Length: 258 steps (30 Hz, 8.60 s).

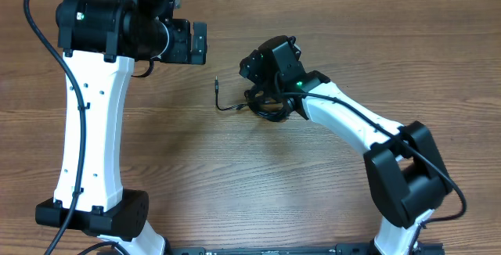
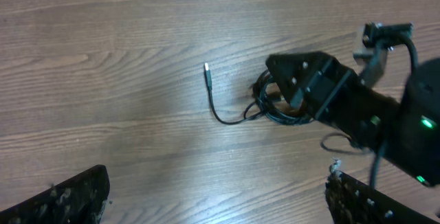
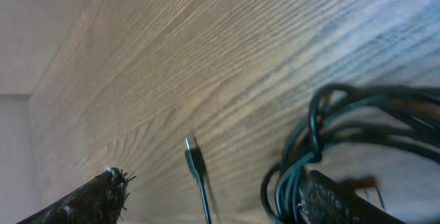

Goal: Untangle cables

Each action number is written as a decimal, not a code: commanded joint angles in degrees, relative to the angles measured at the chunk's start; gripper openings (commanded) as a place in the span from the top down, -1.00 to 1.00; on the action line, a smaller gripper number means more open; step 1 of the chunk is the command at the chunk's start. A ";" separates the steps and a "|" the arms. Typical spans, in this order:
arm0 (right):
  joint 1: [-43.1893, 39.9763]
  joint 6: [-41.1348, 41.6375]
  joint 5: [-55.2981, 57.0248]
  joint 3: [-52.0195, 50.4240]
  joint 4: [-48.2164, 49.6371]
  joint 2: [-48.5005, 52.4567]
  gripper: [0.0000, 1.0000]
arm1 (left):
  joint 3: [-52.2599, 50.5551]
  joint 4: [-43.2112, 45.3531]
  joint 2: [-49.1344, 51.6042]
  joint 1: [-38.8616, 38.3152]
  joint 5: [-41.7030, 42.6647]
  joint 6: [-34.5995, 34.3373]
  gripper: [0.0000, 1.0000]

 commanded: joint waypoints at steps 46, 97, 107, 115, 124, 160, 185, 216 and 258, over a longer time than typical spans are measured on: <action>-1.70 -2.82 0.33 0.00 10.97 9.68 -0.63 | -0.24 -3.23 0.46 0.02 -2.51 1.99 -1.00; -0.55 -43.25 6.51 38.88 -53.13 -7.69 0.93 | -0.46 4.15 4.79 0.00 31.61 23.26 -1.00; -3.89 -44.26 4.50 48.06 -60.37 -8.79 0.93 | -0.46 -5.90 18.34 -0.24 54.45 51.47 -1.00; -4.72 -44.41 2.82 48.89 -60.94 -10.93 0.93 | -0.52 -6.91 23.12 -2.75 59.80 61.72 -1.00; -4.72 -44.39 2.21 48.89 -61.40 -11.56 0.93 | -0.52 -0.35 23.15 -5.84 60.52 57.42 -0.51; -8.31 -44.39 -1.75 48.87 -61.64 -11.56 0.93 | -0.48 4.76 11.72 11.67 38.47 24.65 0.92; 1.11 -28.59 -19.19 30.03 -22.43 8.76 -1.00 | 4.61 2.19 -9.35 16.48 10.78 7.08 -1.00; -2.47 -32.54 0.26 30.03 7.17 28.89 -0.67 | 4.48 -6.91 -11.52 16.46 10.84 9.31 -1.00; 5.05 -33.86 -15.89 31.41 0.02 22.91 -0.58 | 4.48 -6.91 -11.52 16.46 11.47 9.31 -1.00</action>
